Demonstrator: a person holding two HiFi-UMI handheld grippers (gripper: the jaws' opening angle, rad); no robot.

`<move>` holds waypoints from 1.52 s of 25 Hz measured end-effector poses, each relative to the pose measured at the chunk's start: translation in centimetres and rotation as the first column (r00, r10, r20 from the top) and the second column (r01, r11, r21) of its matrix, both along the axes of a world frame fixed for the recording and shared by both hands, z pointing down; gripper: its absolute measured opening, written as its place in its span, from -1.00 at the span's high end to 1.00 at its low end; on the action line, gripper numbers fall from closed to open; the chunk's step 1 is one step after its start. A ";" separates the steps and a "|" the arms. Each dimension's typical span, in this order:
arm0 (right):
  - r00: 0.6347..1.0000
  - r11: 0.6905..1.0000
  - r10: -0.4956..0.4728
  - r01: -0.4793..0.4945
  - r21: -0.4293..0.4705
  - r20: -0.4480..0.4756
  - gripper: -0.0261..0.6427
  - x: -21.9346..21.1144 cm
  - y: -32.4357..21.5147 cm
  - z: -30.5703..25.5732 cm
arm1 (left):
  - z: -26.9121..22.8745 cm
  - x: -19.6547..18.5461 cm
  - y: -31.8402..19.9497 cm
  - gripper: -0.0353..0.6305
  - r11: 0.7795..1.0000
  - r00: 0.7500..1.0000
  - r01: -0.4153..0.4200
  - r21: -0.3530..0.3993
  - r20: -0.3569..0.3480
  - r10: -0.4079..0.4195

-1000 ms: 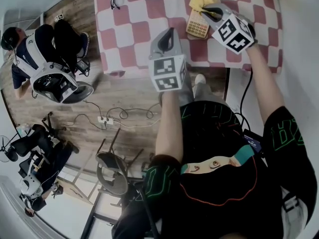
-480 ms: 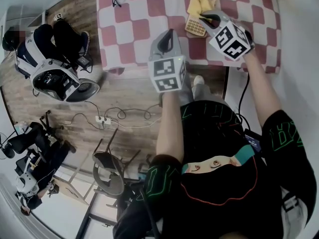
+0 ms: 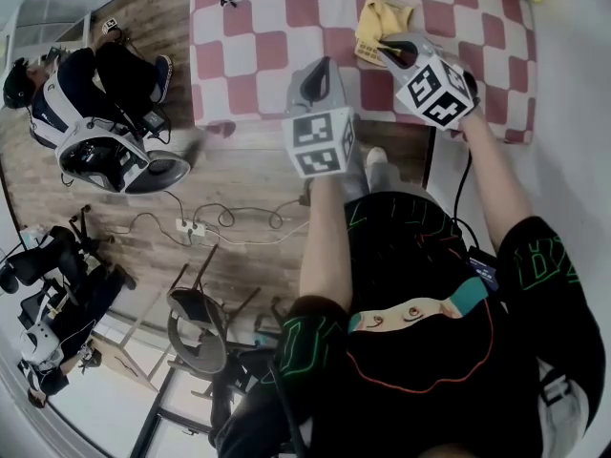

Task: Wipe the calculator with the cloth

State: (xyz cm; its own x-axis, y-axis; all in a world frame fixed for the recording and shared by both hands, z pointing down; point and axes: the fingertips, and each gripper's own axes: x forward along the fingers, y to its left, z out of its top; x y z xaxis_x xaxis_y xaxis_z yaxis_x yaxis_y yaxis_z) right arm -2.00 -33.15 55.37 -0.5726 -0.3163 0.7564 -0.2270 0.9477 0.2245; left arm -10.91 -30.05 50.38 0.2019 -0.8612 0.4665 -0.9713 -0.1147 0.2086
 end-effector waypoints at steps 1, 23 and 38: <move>1.000 1.000 -0.002 0.002 -0.003 -0.001 0.81 -0.2 0.2 0.1 | 0.1 -0.2 -0.1 0.86 1.000 1.000 0.003 0.000 -0.001 -0.003; 0.986 0.969 0.116 -0.086 -0.232 0.120 0.81 -1.4 5.0 -3.0 | -3.4 -0.5 0.8 0.86 0.994 0.996 0.084 0.070 -0.027 -0.082; 0.775 0.940 0.332 -0.322 -0.116 0.538 0.81 4.7 1.1 -16.1 | -12.9 -0.1 1.4 0.86 0.956 0.996 0.074 0.283 0.034 -0.087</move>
